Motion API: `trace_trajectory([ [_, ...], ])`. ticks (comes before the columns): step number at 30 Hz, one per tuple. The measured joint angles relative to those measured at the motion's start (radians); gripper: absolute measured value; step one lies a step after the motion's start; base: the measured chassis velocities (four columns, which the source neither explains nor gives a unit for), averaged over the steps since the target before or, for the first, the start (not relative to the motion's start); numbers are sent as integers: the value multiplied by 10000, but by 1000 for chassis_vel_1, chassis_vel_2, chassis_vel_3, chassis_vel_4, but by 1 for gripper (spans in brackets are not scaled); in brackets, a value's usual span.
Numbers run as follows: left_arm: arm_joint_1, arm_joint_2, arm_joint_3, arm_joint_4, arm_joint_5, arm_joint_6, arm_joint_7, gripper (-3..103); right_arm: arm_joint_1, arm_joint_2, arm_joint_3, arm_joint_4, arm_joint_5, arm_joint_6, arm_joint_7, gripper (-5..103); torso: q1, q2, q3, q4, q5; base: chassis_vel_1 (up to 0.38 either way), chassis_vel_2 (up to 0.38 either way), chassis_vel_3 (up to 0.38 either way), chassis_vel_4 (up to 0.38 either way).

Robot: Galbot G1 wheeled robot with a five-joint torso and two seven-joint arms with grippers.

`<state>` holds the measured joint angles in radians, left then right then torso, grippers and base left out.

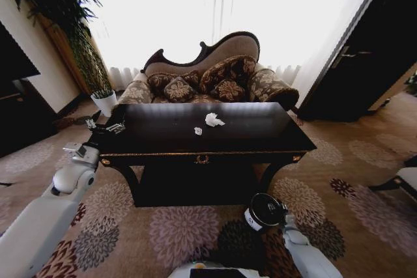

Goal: Move to the front of the table and place the trash on the table into the trash bin.

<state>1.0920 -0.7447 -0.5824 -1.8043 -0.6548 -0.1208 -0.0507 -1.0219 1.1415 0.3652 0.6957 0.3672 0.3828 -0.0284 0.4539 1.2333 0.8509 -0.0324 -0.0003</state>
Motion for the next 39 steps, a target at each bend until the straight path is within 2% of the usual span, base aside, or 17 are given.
trace_trajectory([
  [1, 0, 0, 0, 0, 0, 0, 0, 100, -72, 43, 34, 103, 12, -9, 10, 70, 0, 0, 0, 0, -2, 0, 0, 0, 0],
  [4, 0, 0, 0, 0, 0, 0, 1, 100, -531, 392, 203, 804, 214, -111, 92, 88, 0, 0, 0, -1, 0, 0, 0, 0, 0],
  [5, 0, 0, 0, 0, 0, 0, 1, 100, -531, 392, 203, 804, 214, -111, 92, 88, 0, 0, 0, -1, 0, 0, 0, 0, 0],
  [7, 0, 0, 0, -1, 0, 0, 0, 100, -851, 658, 299, 1287, 235, -121, 127, 97, 0, 0, 0, -1, 2, 0, 0, 0, 0],
  [8, 0, 0, 0, 0, 0, 0, 0, 100, -1020, 813, 380, 1533, 164, -105, 149, 99, 0, 0, 0, 0, -1, 0, 0, 0, 0],
  [16, 0, 0, 0, 0, 0, 0, 0, 100, -2080, 1300, 690, 2910, -96, 160, 198, 100, -1, 1, 0, 0, 0, 0, 0, 0, 0],
  [27, 0, 0, 0, 0, 0, -1, 0, 100, -4241, 1718, 1283, 6720, 429, 113, 434, 100, -2, 0, -1, 0, 0, 0, 0, 0, 0],
  [39, 0, 0, 0, 0, 0, 0, 0, 100, -6042, 2388, 1980, 9847, 575, 81, 703, 100, -3, 0, -1, 0, 0, 0, 0, 0, 0],
])
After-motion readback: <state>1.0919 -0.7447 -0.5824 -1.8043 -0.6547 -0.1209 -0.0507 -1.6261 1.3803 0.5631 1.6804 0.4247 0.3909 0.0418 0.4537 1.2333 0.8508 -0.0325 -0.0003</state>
